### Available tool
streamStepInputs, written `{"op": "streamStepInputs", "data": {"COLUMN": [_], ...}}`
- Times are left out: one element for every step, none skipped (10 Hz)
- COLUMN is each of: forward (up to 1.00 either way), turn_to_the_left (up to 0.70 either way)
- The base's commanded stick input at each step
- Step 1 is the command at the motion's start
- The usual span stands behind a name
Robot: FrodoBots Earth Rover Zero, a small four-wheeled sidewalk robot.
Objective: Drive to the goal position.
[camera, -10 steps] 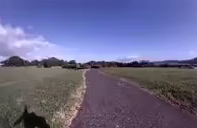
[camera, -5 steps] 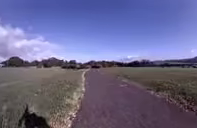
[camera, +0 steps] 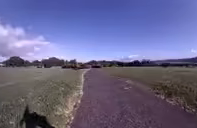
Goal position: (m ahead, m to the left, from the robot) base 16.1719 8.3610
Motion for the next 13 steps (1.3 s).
{"op": "streamStepInputs", "data": {"forward": [0.70,0.70,0.70,0.70,0.70,0.70,0.70,0.70,0.70,0.70,0.70,0.70,0.70], "turn_to_the_left": [0.00,0.00,0.00,0.00,0.00,0.00,0.00,0.00,0.00,0.00,0.00,0.03,0.09]}}
